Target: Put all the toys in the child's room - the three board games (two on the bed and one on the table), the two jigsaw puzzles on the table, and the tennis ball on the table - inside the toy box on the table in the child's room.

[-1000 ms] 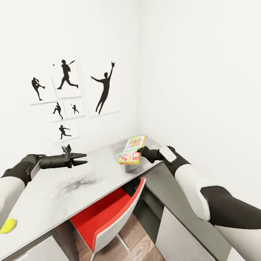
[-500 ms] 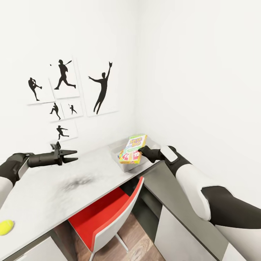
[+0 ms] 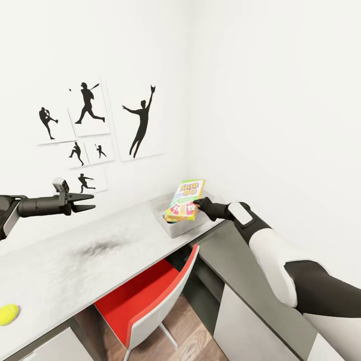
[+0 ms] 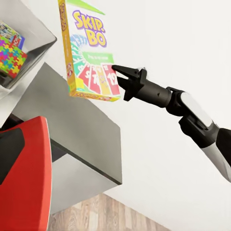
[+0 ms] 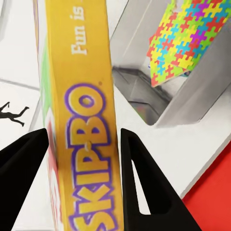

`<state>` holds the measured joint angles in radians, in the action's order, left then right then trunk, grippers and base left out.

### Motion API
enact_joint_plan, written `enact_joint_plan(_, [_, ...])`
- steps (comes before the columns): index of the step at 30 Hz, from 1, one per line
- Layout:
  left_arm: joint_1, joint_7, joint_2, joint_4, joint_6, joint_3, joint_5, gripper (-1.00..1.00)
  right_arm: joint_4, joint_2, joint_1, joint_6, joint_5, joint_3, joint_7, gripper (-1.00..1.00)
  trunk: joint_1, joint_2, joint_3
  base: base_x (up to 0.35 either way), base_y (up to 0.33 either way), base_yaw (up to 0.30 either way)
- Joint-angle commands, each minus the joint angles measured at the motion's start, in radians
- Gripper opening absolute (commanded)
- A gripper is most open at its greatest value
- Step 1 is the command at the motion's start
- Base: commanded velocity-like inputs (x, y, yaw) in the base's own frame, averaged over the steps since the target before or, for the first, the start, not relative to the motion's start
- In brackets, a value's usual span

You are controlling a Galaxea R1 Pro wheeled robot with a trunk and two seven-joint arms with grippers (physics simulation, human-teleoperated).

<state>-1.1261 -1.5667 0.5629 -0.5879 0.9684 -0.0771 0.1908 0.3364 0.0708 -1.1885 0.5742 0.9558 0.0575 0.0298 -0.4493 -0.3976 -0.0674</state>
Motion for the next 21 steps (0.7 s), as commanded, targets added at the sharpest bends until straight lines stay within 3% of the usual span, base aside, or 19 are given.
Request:
enact_joint_plan(1, [-0.001, -0.004, 0.005, -0.001, 0.011, -0.007, 0.004, 1.0, 0.0, -0.001, 0.004, 0.001, 0.001, 0.003, 0.01, -1.0, -0.001, -0.002, -0.002, 0.0, 0.0, 0.0])
enact_joint_plan(7, [-0.001, -0.002, 0.009, -0.003, 0.007, -0.013, 0.001, 1.0, 0.001, -0.002, 0.011, -0.006, 0.002, 0.0, 0.02, -1.0, -0.001, -0.002, -0.003, 0.0, 0.0, -0.005])
enact_joint_plan(14, [-0.001, 0.002, 0.011, -0.003, 0.001, -0.016, -0.003, 1.0, 0.001, 0.004, 0.012, -0.011, 0.001, -0.063, 0.012, -1.0, -0.001, -0.002, -0.005, 0.0, 0.005, -0.035])
enact_joint_plan(21, [-0.001, 0.002, 0.012, -0.003, -0.003, -0.016, -0.004, 1.0, 0.001, 0.007, 0.012, -0.015, 0.0, -0.075, 0.007, -1.0, -0.001, -0.002, -0.012, 0.017, 0.06, -0.003])
